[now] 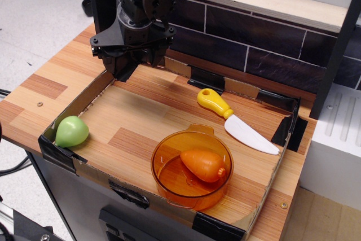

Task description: Take carrot out of pot

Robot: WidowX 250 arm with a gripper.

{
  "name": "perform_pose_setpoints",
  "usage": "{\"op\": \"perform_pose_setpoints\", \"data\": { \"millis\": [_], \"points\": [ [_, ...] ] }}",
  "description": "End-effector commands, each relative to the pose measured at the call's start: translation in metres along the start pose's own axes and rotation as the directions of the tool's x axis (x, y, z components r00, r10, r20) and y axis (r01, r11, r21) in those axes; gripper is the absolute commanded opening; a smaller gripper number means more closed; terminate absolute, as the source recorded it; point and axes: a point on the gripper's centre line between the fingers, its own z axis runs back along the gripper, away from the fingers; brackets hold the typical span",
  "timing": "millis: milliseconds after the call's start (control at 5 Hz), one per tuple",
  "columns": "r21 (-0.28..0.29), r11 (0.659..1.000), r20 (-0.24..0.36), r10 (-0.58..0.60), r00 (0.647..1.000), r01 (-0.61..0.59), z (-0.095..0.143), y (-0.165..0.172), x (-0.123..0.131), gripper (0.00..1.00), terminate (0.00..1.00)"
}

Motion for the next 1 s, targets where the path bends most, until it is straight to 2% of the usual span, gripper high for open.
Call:
{"op": "perform_pose_setpoints", "data": {
  "millis": [0, 200, 400, 600, 800],
  "points": [
    [0.000, 1.000, 0.000, 0.000, 1.000, 0.000, 0.000, 0.000, 0.000, 1.00, 0.00],
    [-0.037, 0.999, 0.007, 0.022, 1.000, -0.022, 0.023, 0.001, -0.011, 1.00, 0.00],
    [-0.069, 0.995, -0.025, 0.074, 0.997, -0.075, 0.049, -0.007, -0.029, 1.00, 0.00],
    [-0.070, 0.986, -0.124, 0.141, 0.982, -0.150, 0.079, -0.016, -0.044, 1.00, 0.00],
    [-0.015, 0.948, -0.159, 0.311, 0.937, -0.317, 0.095, -0.027, -0.062, 1.00, 0.00]
  ]
}}
